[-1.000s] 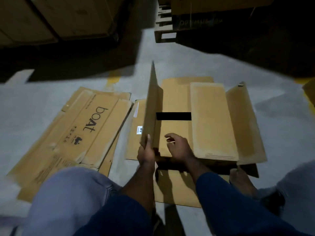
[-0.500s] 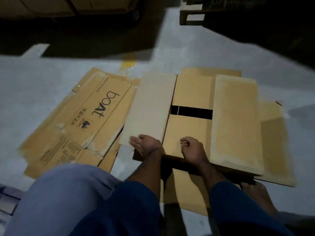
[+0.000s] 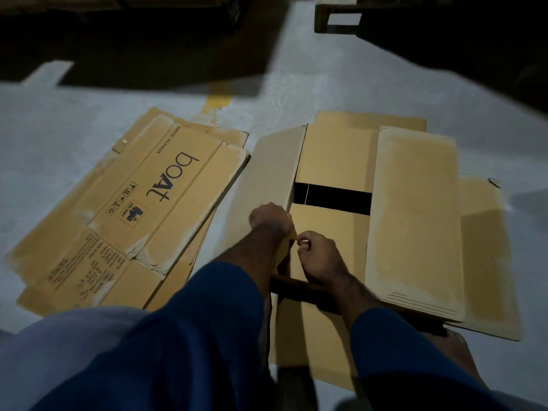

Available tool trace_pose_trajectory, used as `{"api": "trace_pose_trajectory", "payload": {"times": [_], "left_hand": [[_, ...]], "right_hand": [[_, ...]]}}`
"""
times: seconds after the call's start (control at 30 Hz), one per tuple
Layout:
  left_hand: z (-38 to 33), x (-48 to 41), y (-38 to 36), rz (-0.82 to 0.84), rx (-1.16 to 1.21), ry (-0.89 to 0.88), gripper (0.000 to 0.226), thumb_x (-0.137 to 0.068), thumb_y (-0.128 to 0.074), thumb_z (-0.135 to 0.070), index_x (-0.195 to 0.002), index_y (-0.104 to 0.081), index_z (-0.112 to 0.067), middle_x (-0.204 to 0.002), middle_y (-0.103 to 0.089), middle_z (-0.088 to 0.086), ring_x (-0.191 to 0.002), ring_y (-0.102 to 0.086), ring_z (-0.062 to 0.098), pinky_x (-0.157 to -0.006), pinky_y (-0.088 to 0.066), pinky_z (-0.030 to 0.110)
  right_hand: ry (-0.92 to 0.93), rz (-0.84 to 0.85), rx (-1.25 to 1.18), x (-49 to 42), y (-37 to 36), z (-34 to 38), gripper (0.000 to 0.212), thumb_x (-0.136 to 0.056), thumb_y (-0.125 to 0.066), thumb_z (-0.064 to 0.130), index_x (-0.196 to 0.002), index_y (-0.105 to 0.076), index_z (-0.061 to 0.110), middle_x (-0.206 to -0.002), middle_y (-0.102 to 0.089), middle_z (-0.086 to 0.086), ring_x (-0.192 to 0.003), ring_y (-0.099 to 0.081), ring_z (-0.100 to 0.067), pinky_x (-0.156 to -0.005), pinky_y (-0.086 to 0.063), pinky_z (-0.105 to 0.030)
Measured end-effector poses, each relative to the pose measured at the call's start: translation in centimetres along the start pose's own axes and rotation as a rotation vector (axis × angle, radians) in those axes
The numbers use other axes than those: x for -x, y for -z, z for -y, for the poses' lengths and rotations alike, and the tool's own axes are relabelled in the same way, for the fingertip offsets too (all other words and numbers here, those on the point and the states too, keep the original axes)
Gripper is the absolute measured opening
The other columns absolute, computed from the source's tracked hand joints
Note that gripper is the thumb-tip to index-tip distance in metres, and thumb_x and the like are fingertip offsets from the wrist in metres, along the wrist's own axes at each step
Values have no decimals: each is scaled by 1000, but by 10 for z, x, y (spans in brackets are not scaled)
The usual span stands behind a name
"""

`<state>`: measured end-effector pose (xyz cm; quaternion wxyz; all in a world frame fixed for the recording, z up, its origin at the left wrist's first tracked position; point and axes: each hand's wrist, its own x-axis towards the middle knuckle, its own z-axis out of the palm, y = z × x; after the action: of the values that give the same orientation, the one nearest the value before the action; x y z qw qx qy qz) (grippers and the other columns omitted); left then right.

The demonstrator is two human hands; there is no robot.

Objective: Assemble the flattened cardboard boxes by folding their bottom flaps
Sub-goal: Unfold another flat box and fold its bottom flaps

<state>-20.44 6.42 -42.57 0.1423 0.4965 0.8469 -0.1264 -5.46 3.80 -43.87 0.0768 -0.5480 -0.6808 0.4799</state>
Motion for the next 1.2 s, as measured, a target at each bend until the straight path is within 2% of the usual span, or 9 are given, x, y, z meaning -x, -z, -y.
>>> {"api": "trace_pose_trajectory", "payload": {"times": [0.2,0.3,0.4,0.53,0.63,0.8,0.93,1.03,1.2], "left_hand": [[-6,-27,-3,43,-74,-56,45,-101,-43,-44,-109,-71,-10,-102,-67,11,-90,-64,27,-67,-43,32],[-6,-37,4,159,-50,-107,25,-71,-77,-31,-88,-76,-13,-90,-68,6,-75,-63,23,-62,-49,29],[-5,-41,9,249,-47,-113,23,-54,-83,-22,-72,-72,-14,-78,-64,4,-68,-62,22,-60,-52,29],[2,-44,1,128,-118,-192,16,-79,-72,-30,-82,-74,-14,-83,-67,6,-72,-63,23,-66,-54,30],[3,-44,3,24,-208,-216,34,-98,-54,-41,-97,-71,-12,-85,-62,5,-77,-63,24,-66,-50,31],[-3,-73,33,-73,-198,-219,50,-100,-44,-52,-115,-67,-11,-106,-66,11,-92,-65,28,-72,-49,33],[-15,-106,64,61,-208,-208,46,-93,-54,-53,-111,-67,-13,-107,-66,9,-86,-59,27,-71,-48,37],[-21,-125,70,259,-145,-220,29,-91,-60,-40,-89,-60,-12,-107,-67,10,-85,-60,27,-75,-52,36],[-19,-131,50,290,21,-253,28,-98,-54,-29,-79,-52,-9,-94,-65,14,-75,-55,24,-68,-43,33]], "right_hand": [[6,-21,63,-47,9,9,30,-98,-53,20,-123,-66,31,-107,-72,0,-88,-66,-17,-79,-60,-39],[-3,-53,103,-65,11,10,32,-98,-54,22,-128,-65,28,-118,-71,-2,-99,-66,-21,-85,-57,-37],[2,-63,108,-78,9,13,34,-97,-53,21,-128,-65,27,-126,-68,-3,-108,-65,-22,-90,-55,-37],[18,-31,114,-82,7,20,32,-94,-53,21,-122,-67,28,-124,-69,-3,-106,-65,-23,-90,-55,-37],[23,-12,100,-78,6,20,30,-95,-54,19,-117,-68,31,-116,-71,-3,-98,-65,-22,-82,-54,-32],[26,5,105,-76,5,17,33,-94,-51,20,-120,-68,31,-119,-70,-1,-100,-64,-22,-84,-53,-32],[36,28,99,-82,12,22,35,-94,-53,22,-124,-66,32,-115,-69,1,-98,-65,-20,-84,-58,-37],[78,-5,130,-98,23,35,26,-96,-54,24,-116,-68,32,-104,-70,2,-89,-66,-20,-73,-57,-32],[89,-124,241,-130,51,51,28,-93,-55,20,-117,-70,24,-110,-70,-6,-95,-67,-28,-75,-58,-36]]}}
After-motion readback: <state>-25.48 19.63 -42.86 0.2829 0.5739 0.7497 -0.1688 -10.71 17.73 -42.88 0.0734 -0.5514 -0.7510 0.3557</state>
